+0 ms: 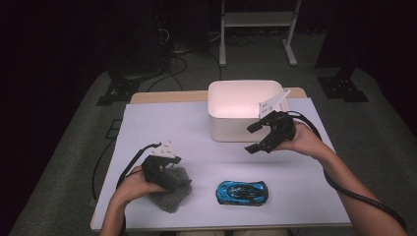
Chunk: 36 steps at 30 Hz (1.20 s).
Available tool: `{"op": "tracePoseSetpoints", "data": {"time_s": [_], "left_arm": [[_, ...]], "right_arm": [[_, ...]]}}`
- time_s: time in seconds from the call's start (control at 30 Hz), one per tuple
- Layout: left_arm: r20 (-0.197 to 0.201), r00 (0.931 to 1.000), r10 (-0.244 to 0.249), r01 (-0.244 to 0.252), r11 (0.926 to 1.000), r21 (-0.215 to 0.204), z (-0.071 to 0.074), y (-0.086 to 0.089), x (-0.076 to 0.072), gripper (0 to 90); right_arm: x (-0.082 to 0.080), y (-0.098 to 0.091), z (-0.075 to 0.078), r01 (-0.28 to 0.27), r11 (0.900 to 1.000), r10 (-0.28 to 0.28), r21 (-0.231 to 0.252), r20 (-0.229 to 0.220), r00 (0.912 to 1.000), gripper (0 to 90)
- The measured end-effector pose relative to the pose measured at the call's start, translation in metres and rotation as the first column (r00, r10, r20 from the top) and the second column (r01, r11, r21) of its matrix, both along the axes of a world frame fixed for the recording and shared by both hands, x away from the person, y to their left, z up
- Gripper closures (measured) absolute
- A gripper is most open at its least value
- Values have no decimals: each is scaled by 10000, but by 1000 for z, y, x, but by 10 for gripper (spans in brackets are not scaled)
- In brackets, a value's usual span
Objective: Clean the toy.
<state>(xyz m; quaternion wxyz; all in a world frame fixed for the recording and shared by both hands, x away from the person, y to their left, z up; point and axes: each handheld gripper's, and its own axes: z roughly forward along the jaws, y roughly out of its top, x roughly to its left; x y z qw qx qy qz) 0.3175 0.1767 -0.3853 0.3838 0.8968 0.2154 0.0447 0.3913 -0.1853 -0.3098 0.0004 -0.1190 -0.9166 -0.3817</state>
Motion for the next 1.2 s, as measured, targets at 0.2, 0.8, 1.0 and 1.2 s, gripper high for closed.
{"op": "tracePoseSetpoints", "data": {"time_s": [0.2, 0.8, 1.0, 1.2], "left_arm": [[-29, 10000, 8, -8, 10000, 33, -1, 1, 2, 95], [-128, 9999, 49, -46, 9997, 221, -6, 7, 2, 90], [-221, 9998, -18, 23, 9997, 236, -7, 7, 0, 89], [-176, 9998, -75, 78, 9998, 177, -5, 6, -1, 89]], "right_arm": [[6, 4, 12, -153, 9999, 155, -62, 262, 9995, 184], [44, 17, 18, -7, 9975, 47, -711, 555, 9984, 184], [61, 22, 11, 101, 9933, -50, -1155, 447, 9990, 184], [73, 24, 2, 264, 9906, -226, -1346, 295, 9993, 199]]}}
